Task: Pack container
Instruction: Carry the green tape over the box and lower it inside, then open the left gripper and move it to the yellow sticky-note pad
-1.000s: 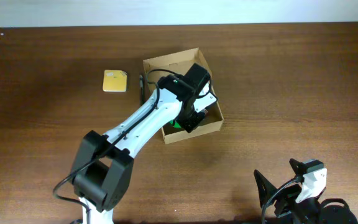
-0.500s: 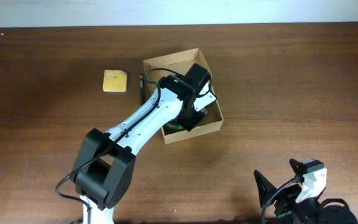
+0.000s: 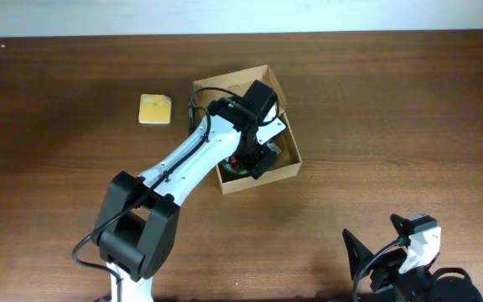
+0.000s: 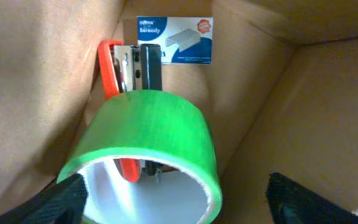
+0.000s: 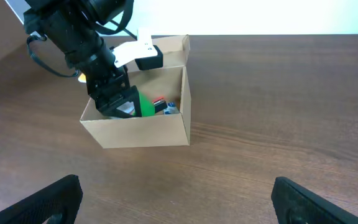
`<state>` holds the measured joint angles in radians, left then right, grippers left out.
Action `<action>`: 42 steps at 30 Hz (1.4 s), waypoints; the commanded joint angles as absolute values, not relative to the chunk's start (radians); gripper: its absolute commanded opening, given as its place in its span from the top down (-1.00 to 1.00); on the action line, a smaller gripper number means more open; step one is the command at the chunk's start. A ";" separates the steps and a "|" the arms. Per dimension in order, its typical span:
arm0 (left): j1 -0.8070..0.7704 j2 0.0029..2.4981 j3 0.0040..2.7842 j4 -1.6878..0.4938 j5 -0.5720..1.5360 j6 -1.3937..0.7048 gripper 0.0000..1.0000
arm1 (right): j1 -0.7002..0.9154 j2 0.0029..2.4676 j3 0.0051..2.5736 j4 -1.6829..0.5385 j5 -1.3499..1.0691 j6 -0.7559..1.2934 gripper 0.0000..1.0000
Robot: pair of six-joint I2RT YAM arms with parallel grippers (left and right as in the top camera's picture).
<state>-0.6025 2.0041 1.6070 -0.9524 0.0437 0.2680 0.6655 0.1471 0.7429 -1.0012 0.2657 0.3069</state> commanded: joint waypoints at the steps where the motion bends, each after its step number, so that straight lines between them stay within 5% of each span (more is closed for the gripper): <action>1: -0.599 2.012 1.636 -0.952 0.017 0.271 -0.90 | 0.667 0.140 0.743 -0.998 0.282 0.308 -0.98; 17: -0.580 1.967 2.028 -1.137 -0.221 0.178 -0.95 | 0.667 0.140 0.743 -0.998 0.282 0.308 -0.98; 27: -0.241 1.879 2.062 -1.321 -0.192 0.033 -0.96 | 0.667 0.140 0.743 -0.998 0.282 0.308 -0.99; 42: -0.084 2.054 2.062 -1.106 -0.142 0.084 -0.96 | 0.667 0.140 0.743 -0.998 0.282 0.308 -0.98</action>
